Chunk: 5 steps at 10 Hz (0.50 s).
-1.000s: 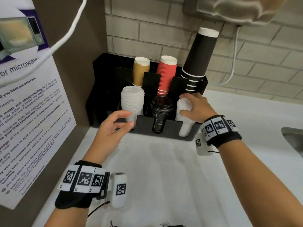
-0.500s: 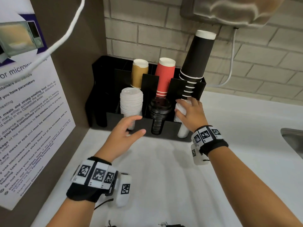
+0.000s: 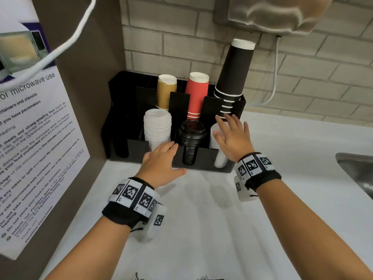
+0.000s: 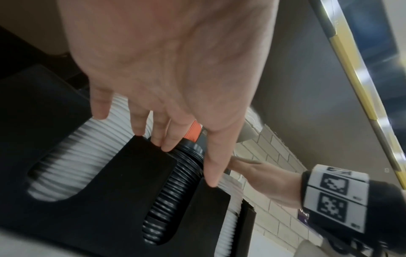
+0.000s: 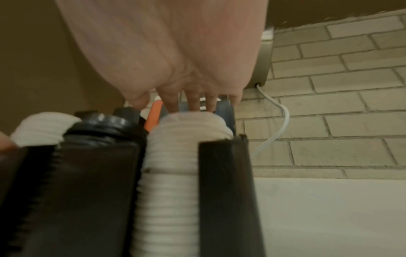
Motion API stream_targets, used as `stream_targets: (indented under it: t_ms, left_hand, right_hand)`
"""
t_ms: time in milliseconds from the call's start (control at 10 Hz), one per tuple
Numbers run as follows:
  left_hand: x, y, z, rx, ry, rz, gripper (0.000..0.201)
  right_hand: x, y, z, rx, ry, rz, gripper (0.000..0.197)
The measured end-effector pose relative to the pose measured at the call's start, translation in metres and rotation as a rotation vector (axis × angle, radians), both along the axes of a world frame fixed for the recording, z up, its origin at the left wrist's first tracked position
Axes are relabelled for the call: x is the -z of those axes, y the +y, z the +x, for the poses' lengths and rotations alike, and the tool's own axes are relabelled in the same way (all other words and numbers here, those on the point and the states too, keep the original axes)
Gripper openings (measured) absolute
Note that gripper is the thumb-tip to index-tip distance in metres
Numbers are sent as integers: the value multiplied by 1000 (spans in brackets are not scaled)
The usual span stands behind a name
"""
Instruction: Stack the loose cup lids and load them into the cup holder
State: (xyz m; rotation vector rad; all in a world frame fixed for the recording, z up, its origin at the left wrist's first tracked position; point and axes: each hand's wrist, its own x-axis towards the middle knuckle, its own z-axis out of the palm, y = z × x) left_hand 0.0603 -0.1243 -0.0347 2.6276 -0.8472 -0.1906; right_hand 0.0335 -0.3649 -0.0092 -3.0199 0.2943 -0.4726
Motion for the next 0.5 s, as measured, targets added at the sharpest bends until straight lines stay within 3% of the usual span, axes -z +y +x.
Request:
stream_targets:
  t_ms: [100,200,500]
  left_hand:
    - [-7,1,4,8,-15,26,82]
    - [-15,1,8,23,-19,35,77]
    - [-14,5,18,67,81,-119,76]
  right_hand:
    - [4,8,-6,53,-30,56,52]
    - [11,13,-10,85,57,80,52]
    - [15,11,-8,49,-5,153,56]
